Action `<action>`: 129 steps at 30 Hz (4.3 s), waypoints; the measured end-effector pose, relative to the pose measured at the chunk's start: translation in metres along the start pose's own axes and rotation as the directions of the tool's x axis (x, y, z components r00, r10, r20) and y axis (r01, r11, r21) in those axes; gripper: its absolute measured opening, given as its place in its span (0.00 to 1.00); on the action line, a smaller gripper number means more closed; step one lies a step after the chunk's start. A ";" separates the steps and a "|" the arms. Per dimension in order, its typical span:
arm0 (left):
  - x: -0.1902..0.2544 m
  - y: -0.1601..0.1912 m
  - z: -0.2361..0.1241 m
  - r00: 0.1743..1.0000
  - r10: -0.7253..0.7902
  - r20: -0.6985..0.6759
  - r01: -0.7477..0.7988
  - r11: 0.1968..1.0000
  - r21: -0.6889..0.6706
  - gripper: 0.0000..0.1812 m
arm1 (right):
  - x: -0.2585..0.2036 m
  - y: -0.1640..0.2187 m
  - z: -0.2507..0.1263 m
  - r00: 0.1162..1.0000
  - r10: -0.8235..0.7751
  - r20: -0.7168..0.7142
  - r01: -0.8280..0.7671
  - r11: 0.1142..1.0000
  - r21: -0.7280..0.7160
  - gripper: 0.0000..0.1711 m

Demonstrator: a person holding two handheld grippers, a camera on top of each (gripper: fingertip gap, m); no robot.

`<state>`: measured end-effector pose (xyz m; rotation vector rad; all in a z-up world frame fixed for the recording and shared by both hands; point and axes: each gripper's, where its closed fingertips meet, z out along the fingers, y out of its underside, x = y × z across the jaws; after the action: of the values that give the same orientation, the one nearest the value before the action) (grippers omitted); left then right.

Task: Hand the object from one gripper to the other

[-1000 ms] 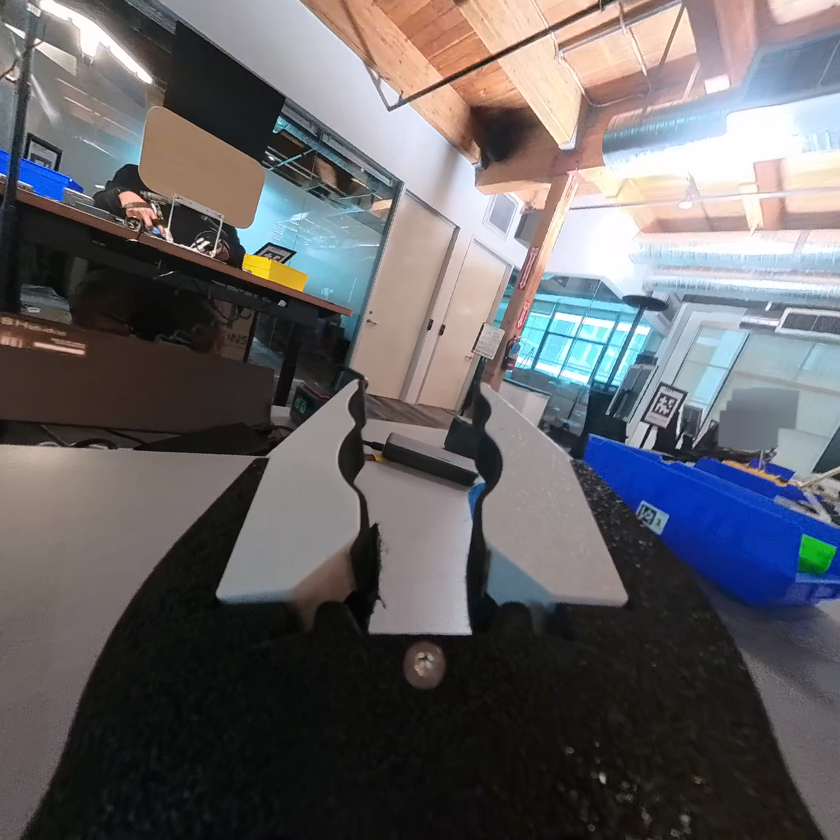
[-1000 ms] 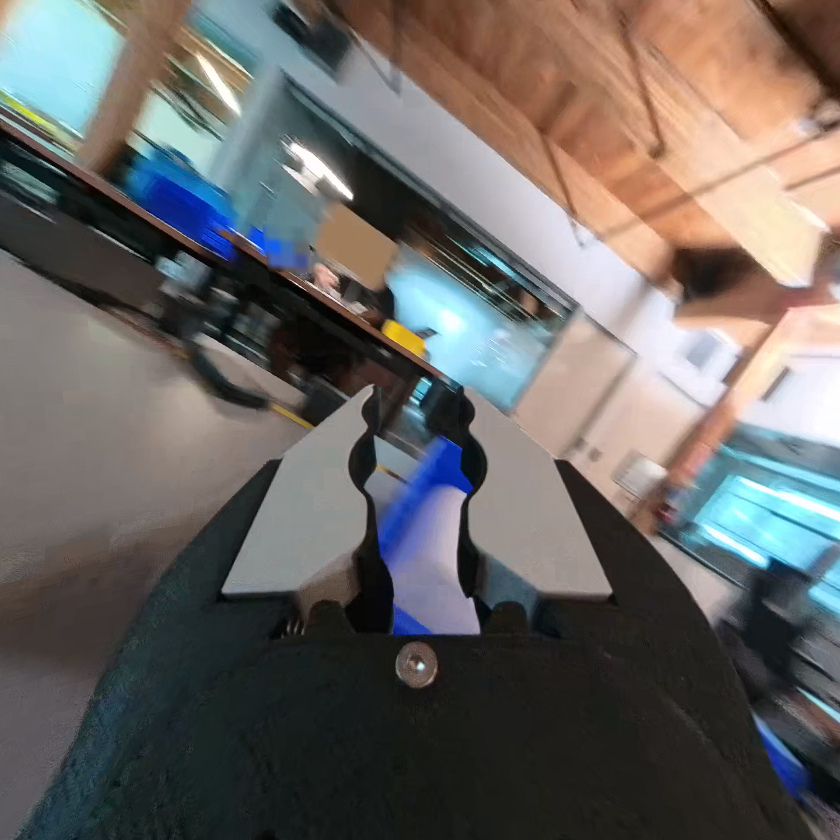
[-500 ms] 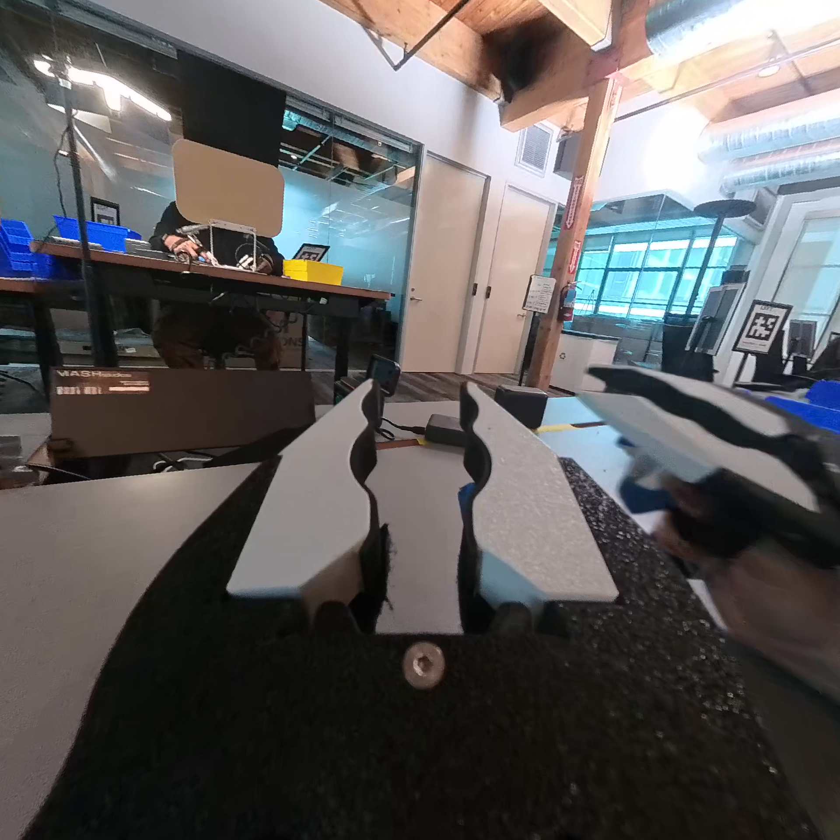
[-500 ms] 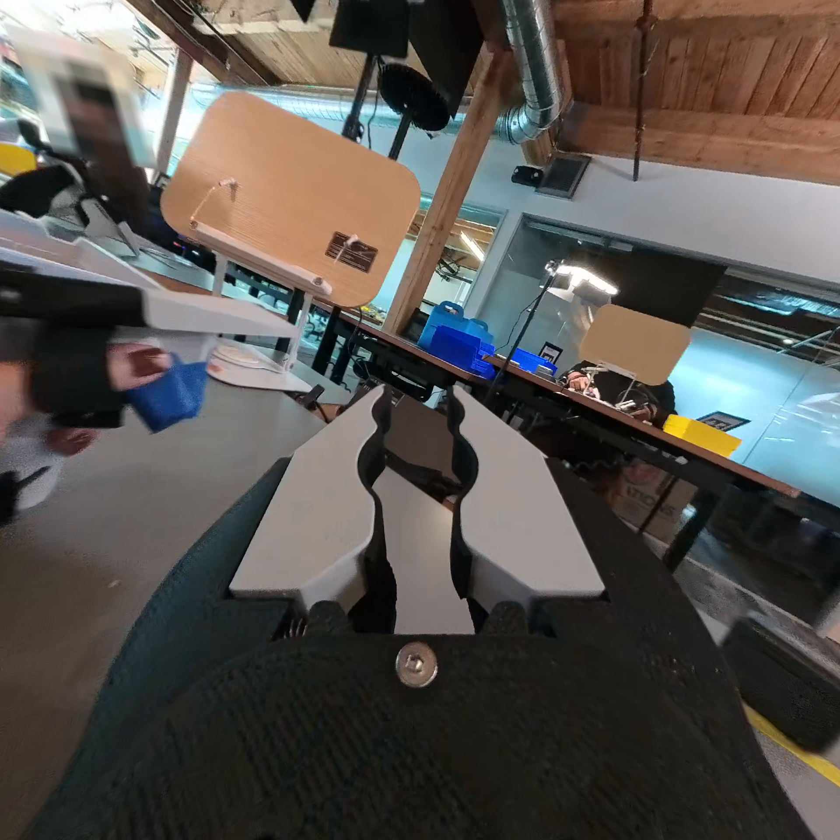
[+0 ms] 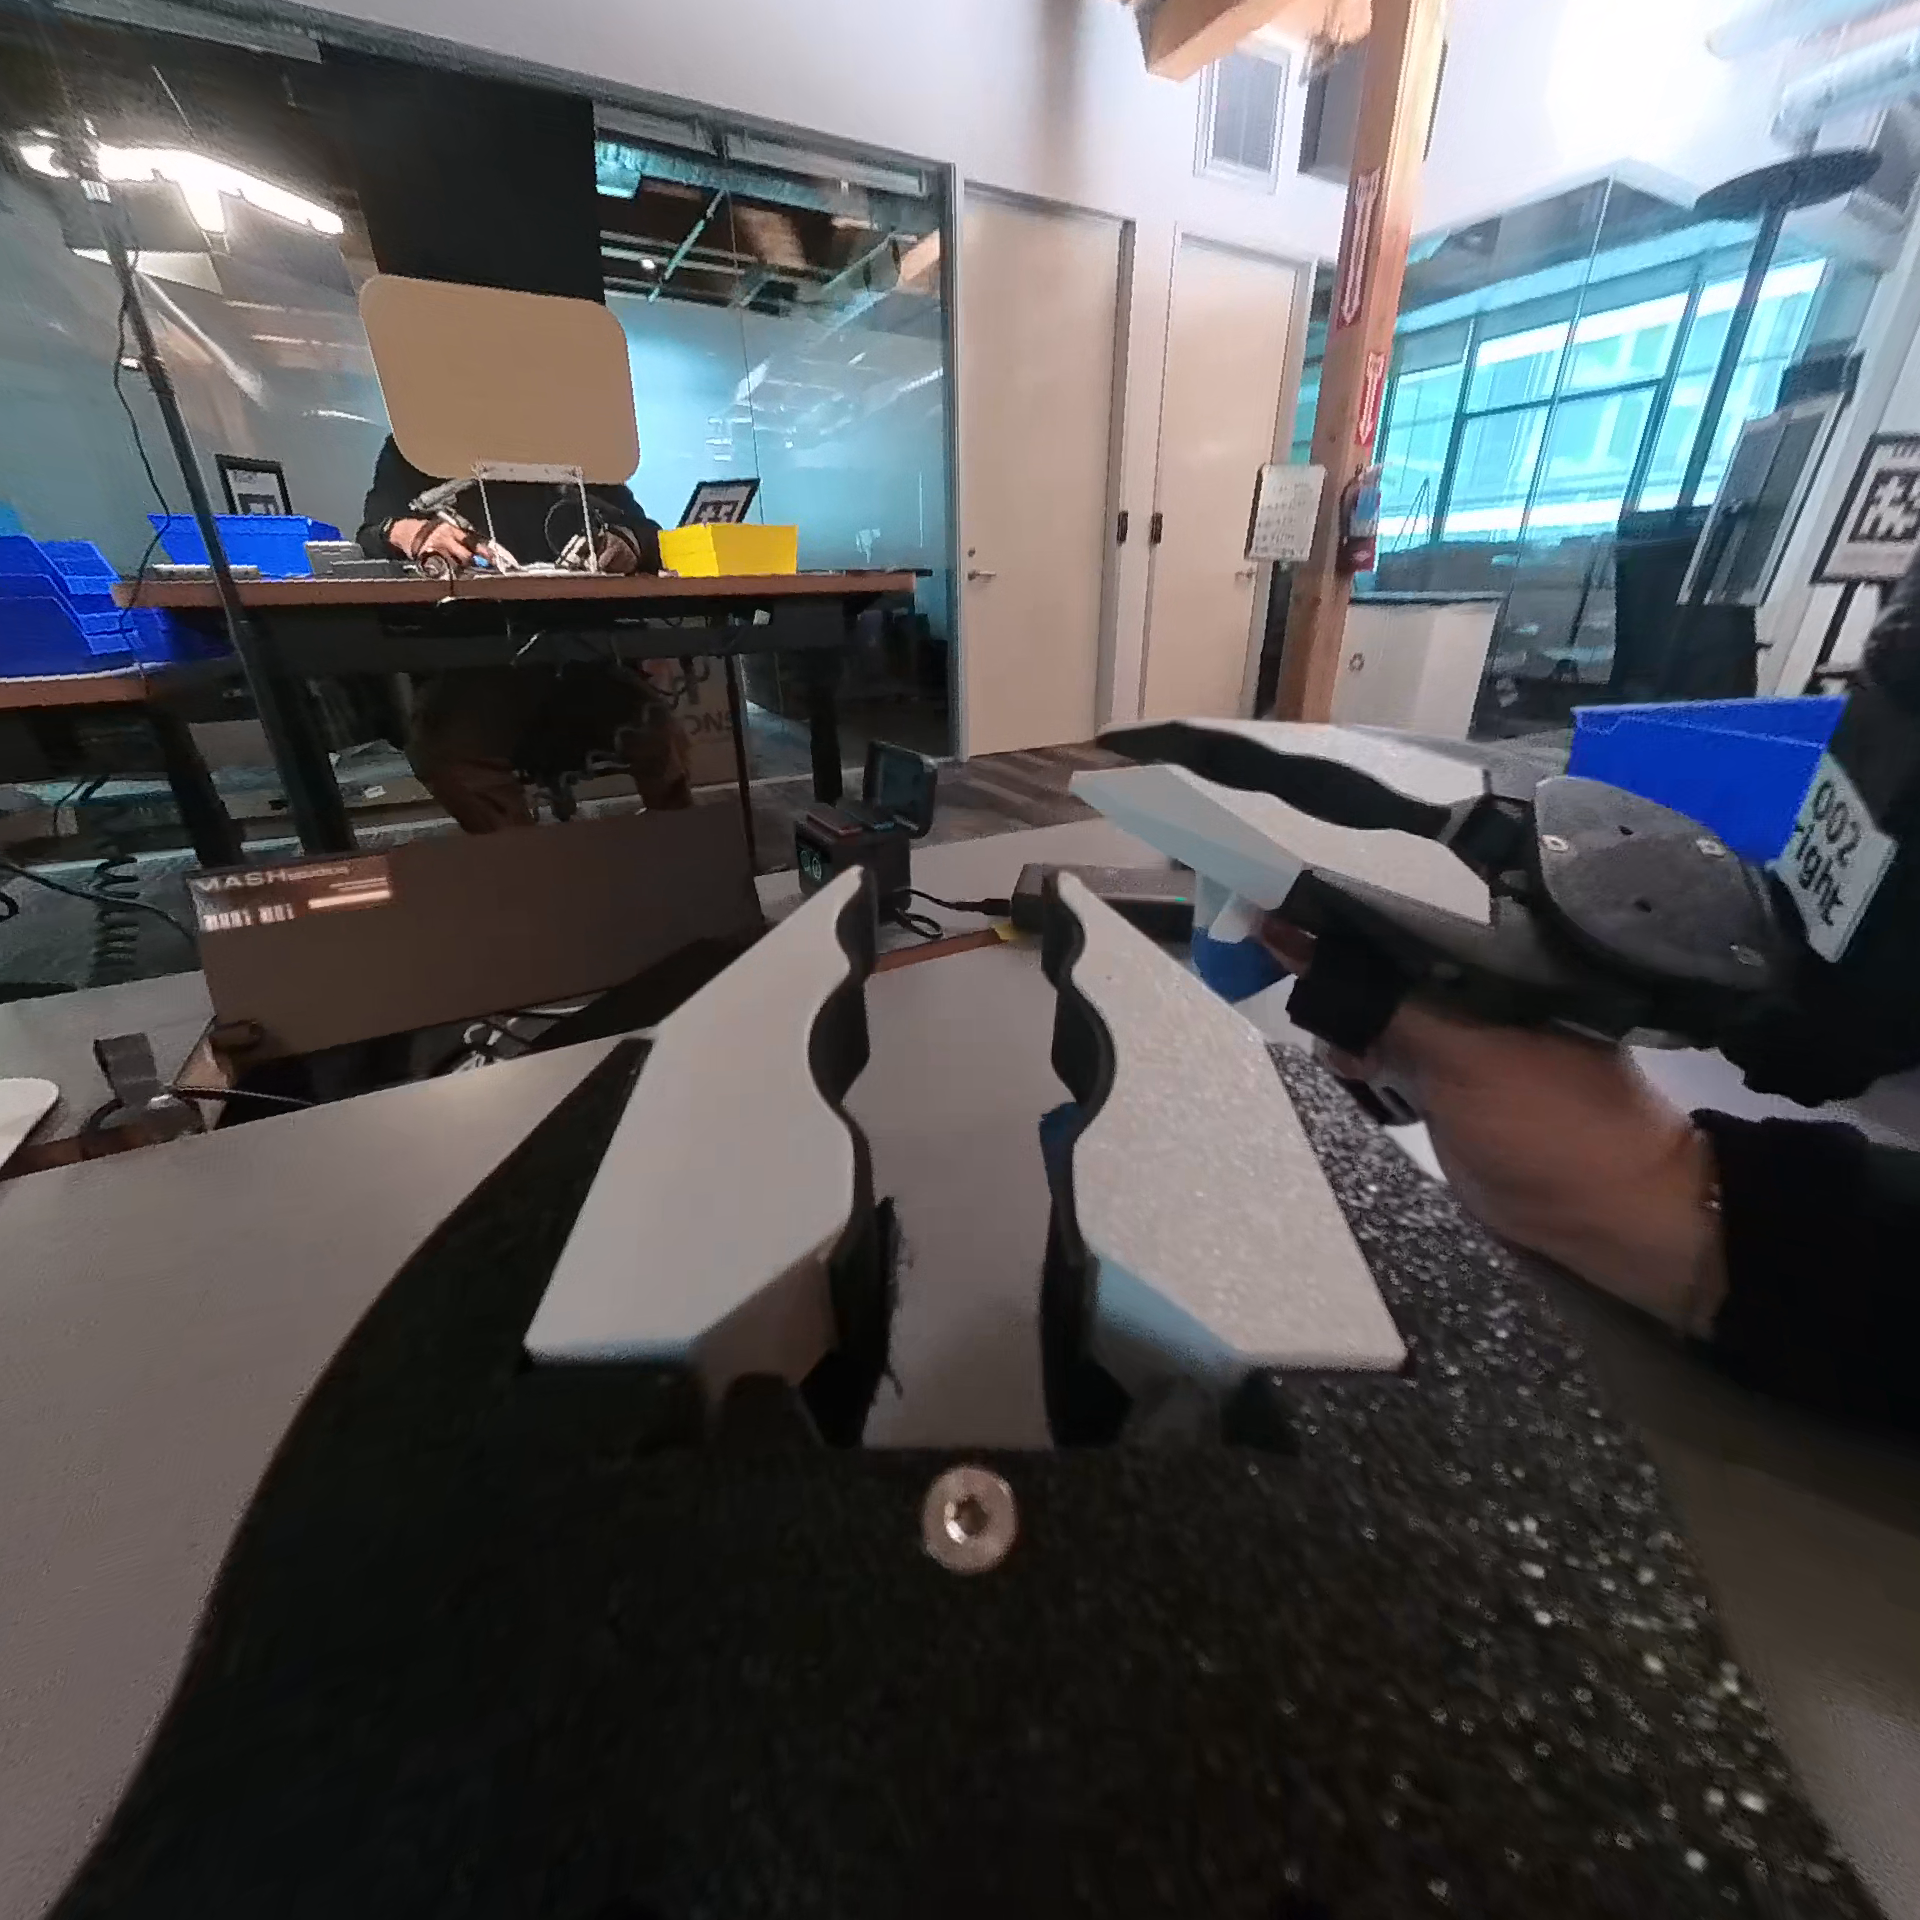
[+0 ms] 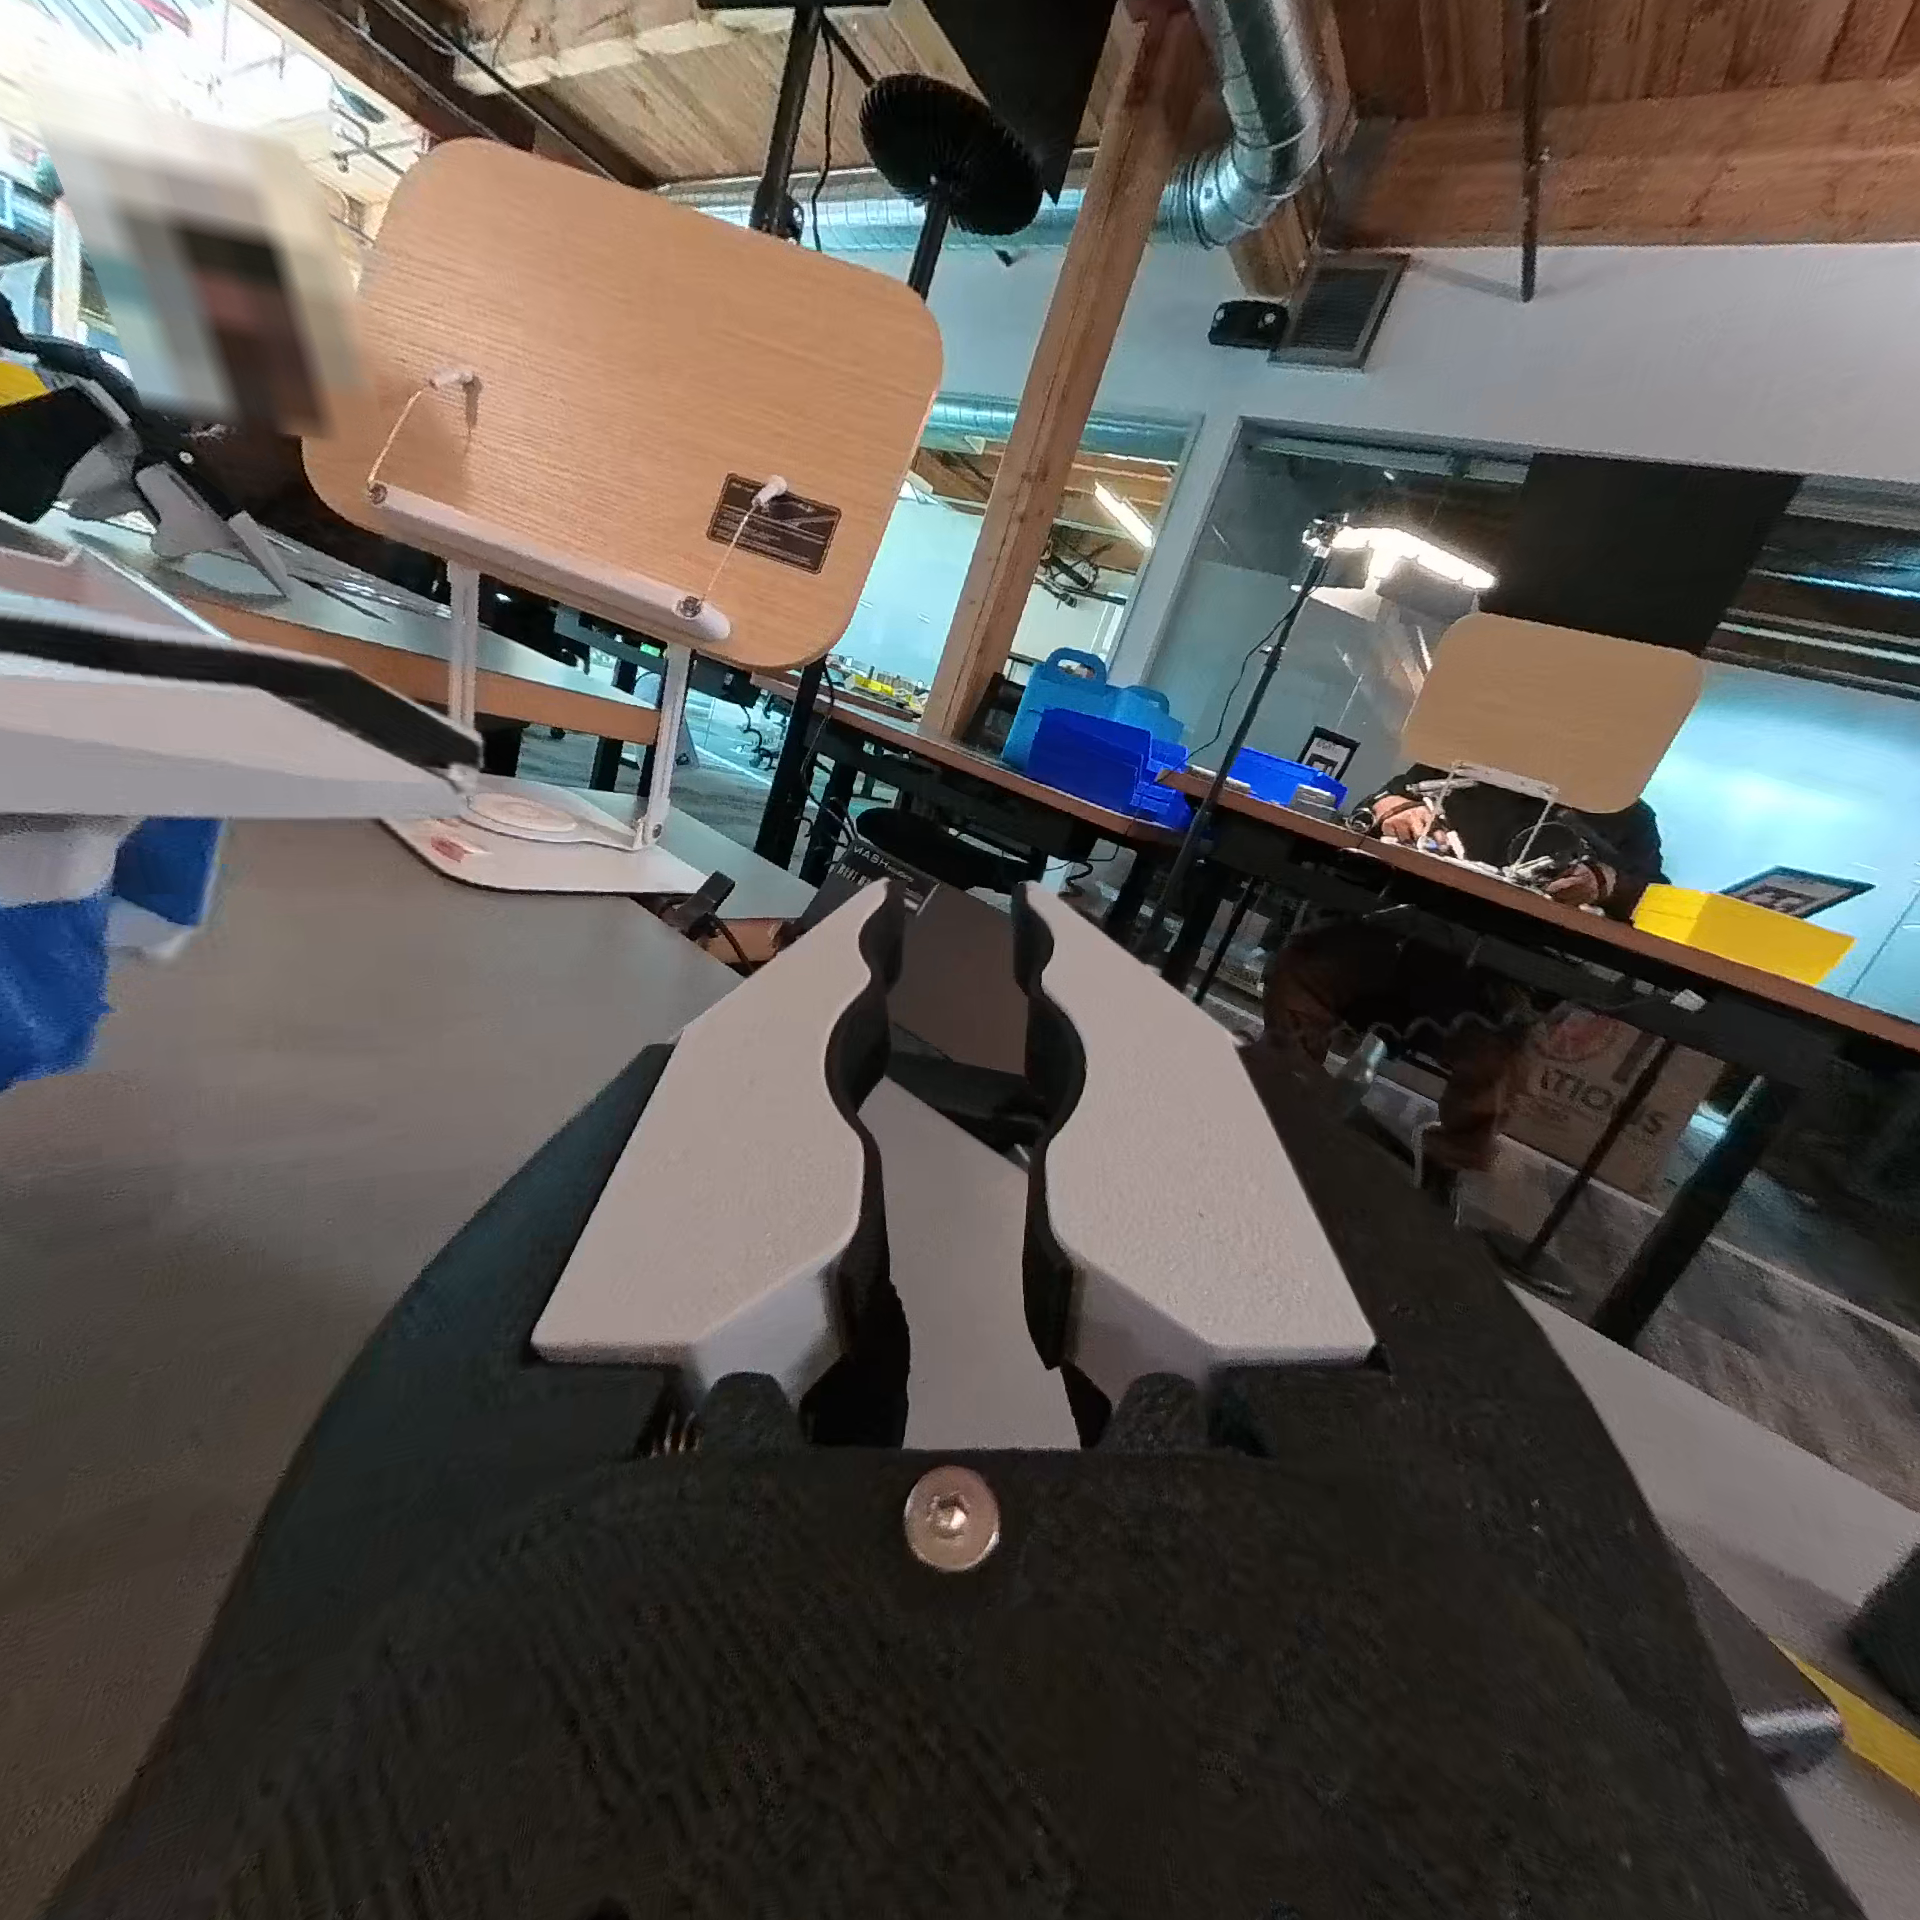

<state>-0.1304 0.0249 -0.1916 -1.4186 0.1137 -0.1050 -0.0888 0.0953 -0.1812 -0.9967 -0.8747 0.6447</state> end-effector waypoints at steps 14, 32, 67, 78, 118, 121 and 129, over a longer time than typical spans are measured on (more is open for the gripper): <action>-0.135 -0.077 -0.185 0.871 0.071 0.485 0.154 0.900 -0.409 0.23 | -0.001 0.002 0.004 0.995 0.099 0.029 -0.099 0.995 -0.004 0.11; -0.161 0.080 -0.257 0.828 -0.087 0.553 0.559 0.073 -0.826 0.41 | -0.008 0.008 0.008 0.988 0.140 0.069 -0.138 0.990 -0.038 0.11; -0.034 -0.115 -0.084 0.994 -0.025 0.110 0.039 0.991 -0.128 0.21 | -0.104 -0.064 -0.045 0.632 0.376 0.678 -0.514 0.858 0.004 0.41; 0.052 -0.053 0.003 0.960 -0.144 -0.241 0.137 0.989 -0.048 0.21 | -0.082 -0.024 -0.042 0.771 0.308 0.558 -0.282 0.950 -0.136 0.13; 0.030 -0.020 -0.018 0.771 -0.424 -0.475 0.475 0.880 -0.013 0.12 | -0.059 -0.006 -0.050 0.586 0.363 0.724 -0.333 0.923 -0.193 0.40; 0.050 -0.013 -0.022 0.779 -0.317 -0.542 0.335 0.940 -0.068 0.12 | -0.064 -0.003 -0.056 0.457 0.467 0.757 -0.378 0.873 -0.310 0.40; 0.078 -0.011 -0.019 0.800 -0.163 -0.578 0.174 0.984 -0.036 0.12 | -0.094 0.000 -0.079 0.389 0.330 0.860 -0.196 0.942 -0.273 0.13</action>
<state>-0.0556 -0.0064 -0.1847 -1.3346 0.4913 -0.6917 -0.0687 -0.0148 -0.2328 -0.8690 -1.7533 1.5099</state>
